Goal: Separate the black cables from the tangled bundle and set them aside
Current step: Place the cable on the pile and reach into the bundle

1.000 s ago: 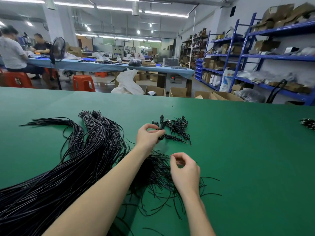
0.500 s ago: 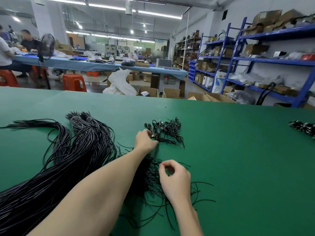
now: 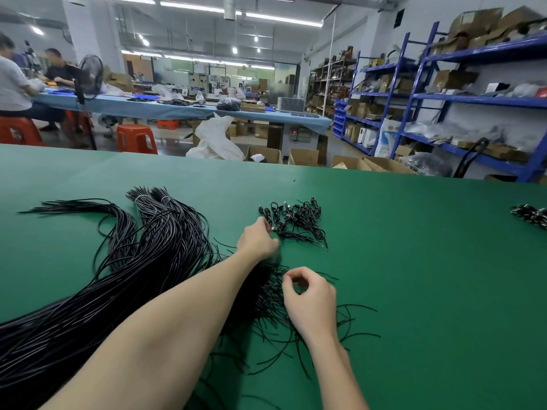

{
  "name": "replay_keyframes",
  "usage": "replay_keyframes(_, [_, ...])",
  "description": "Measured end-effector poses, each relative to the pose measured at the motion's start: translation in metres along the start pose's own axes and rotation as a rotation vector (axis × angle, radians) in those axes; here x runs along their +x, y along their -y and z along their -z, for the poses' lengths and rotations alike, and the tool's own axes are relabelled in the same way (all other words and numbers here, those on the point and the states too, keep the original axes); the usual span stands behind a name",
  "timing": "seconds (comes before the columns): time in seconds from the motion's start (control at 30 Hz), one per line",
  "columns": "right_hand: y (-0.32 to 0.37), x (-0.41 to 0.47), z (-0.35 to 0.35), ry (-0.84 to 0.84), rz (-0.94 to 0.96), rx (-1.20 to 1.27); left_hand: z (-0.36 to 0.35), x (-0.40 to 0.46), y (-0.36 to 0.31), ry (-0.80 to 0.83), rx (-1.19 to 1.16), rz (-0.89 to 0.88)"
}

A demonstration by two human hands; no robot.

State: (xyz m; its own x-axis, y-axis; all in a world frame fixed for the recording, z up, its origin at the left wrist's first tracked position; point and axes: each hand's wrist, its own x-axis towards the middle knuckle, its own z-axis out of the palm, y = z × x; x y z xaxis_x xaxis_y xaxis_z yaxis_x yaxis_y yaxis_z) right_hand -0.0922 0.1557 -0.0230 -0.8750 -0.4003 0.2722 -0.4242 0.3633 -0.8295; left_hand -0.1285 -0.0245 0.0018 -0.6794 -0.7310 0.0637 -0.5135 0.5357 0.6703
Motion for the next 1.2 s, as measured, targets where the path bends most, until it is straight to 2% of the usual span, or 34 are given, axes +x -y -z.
replay_keyframes(0.13, [0.004, -0.002, -0.003, -0.001, 0.004, 0.035, 0.019, -0.026, 0.004, -0.05, 0.048, -0.144])
replay_keyframes(0.3, [0.004, -0.005, -0.005, 0.02, 0.017, 0.026, 0.042, -0.07, 0.007, 0.002, 0.117, -0.25])
replay_keyframes(0.47, [0.005, -0.005, -0.007, 0.02, 0.034, 0.016, 0.055, -0.107, 0.019, -0.131, 0.163, -0.266])
replay_keyframes(0.57, [0.006, -0.005, -0.009, 0.041, 0.055, -0.009, 0.069, -0.112, 0.03, -0.196, 0.311, -0.173])
replay_keyframes(0.67, [0.007, -0.006, -0.01, 0.056, 0.068, -0.022, 0.082, -0.11, 0.041, -0.175, 0.452, -0.025])
replay_keyframes(0.77, [0.007, -0.004, -0.011, 0.056, 0.069, -0.024, 0.084, -0.109, 0.049, -0.104, 0.582, 0.05])
replay_keyframes(0.9, [0.006, -0.004, -0.012, 0.054, 0.072, -0.014, 0.086, -0.11, 0.057, -0.067, 0.599, 0.102])
replay_keyframes(1.1, [0.006, -0.004, -0.016, 0.057, 0.087, 0.018, 0.099, -0.108, 0.063, -0.069, 0.493, 0.167])
replay_keyframes(1.2, [0.005, -0.003, -0.015, 0.035, 0.088, 0.045, 0.106, -0.107, 0.066, -0.052, 0.54, 0.189])
